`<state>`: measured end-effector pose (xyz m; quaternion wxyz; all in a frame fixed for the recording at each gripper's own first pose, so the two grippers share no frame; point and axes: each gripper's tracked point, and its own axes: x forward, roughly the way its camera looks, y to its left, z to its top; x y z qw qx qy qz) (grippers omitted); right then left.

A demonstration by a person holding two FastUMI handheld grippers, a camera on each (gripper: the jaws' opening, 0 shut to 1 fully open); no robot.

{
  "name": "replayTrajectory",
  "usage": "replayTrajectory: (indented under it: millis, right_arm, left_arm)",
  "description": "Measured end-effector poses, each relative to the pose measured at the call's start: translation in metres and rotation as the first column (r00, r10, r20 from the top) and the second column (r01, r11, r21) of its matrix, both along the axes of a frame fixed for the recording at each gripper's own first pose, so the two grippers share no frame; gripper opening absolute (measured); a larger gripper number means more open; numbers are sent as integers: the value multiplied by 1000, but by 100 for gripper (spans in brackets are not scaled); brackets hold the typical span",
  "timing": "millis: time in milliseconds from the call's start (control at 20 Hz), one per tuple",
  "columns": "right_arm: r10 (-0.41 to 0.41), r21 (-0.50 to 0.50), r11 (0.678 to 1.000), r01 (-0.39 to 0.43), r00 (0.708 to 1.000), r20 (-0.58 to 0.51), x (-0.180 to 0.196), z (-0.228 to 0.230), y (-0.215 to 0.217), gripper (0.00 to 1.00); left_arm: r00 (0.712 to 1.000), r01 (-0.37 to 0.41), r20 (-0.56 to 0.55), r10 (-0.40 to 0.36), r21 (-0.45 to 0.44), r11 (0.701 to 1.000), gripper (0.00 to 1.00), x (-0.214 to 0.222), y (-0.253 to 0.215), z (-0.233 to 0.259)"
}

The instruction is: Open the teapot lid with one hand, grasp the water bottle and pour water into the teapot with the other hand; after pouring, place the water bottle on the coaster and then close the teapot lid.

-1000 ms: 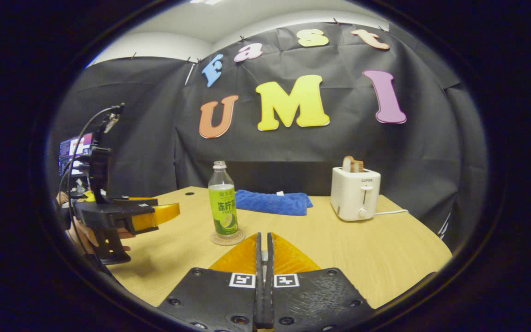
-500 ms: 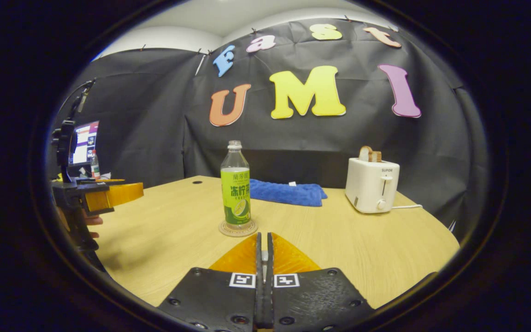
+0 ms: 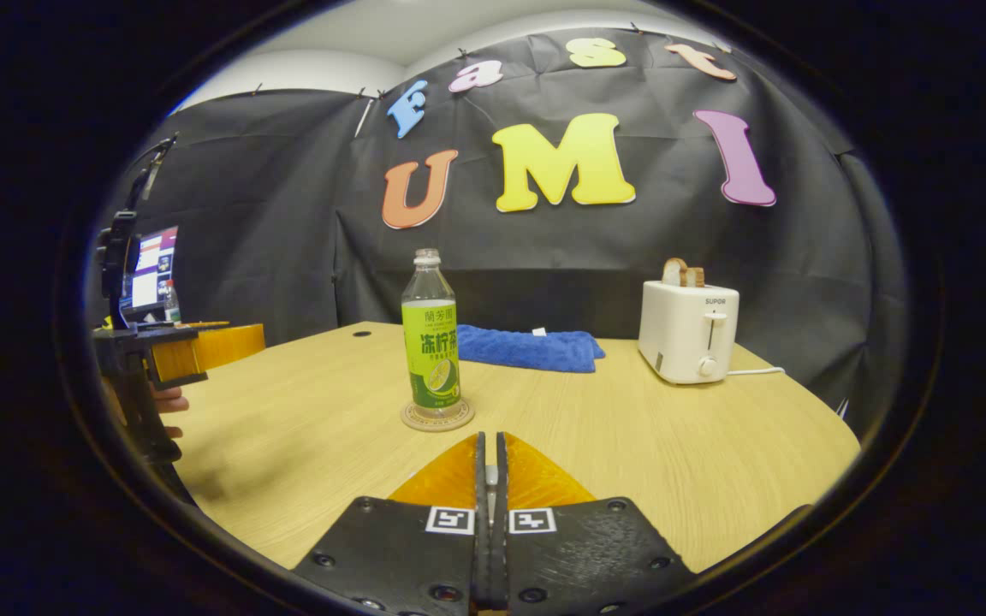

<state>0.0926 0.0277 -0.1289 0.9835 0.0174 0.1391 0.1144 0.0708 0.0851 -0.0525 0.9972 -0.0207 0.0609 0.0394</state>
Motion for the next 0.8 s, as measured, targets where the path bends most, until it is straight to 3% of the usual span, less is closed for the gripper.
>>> replayTrajectory:
  millis: [300, 350, 400, 450, 500, 550, 600, 700, 800]
  right_arm:
    - [-42, 24, 999, 42, 999, 31, -3, 13, -6, 8]
    - [-47, 34, 998, 46, 998, 39, -3, 18, -7, 14]
    - [-58, 48, 997, 56, 997, 54, -3, 26, -10, 33]
    - [-77, 65, 995, 73, 994, 75, -3, 36, -14, 40]
    - [-96, 79, 993, 88, 990, 99, -2, 48, -16, 65]
    - [-113, 82, 991, 103, 986, 126, -3, 60, -18, 66]
    - [-133, 70, 990, 124, 980, 148, -3, 71, -22, 83]
    - [-150, 39, 989, 145, 971, 186, -11, 89, -26, 97]
    - [-151, 4, 988, 154, 962, 226, -23, 107, -30, 96]
  left_arm:
    - [1000, 16, 15, -17, 19, 1000, 100, -4, -9, 14]
    - [1000, 18, 18, -18, 21, 1000, 100, -5, -9, 18]
    - [999, 20, 25, -21, 26, 999, 100, -6, -11, 23]
    - [999, 24, 34, -25, 33, 999, 100, -8, -13, 29]
    - [999, 25, 45, -27, 41, 999, 100, -9, -15, 36]
    - [998, 27, 56, -29, 47, 999, 100, -11, -18, 43]
    - [997, 32, 70, -35, 50, 998, 100, -13, -22, 51]
    - [995, 43, 91, -48, 57, 997, 100, -16, -34, 63]
    - [992, 50, 108, -58, 73, 996, 100, -20, -44, 71]
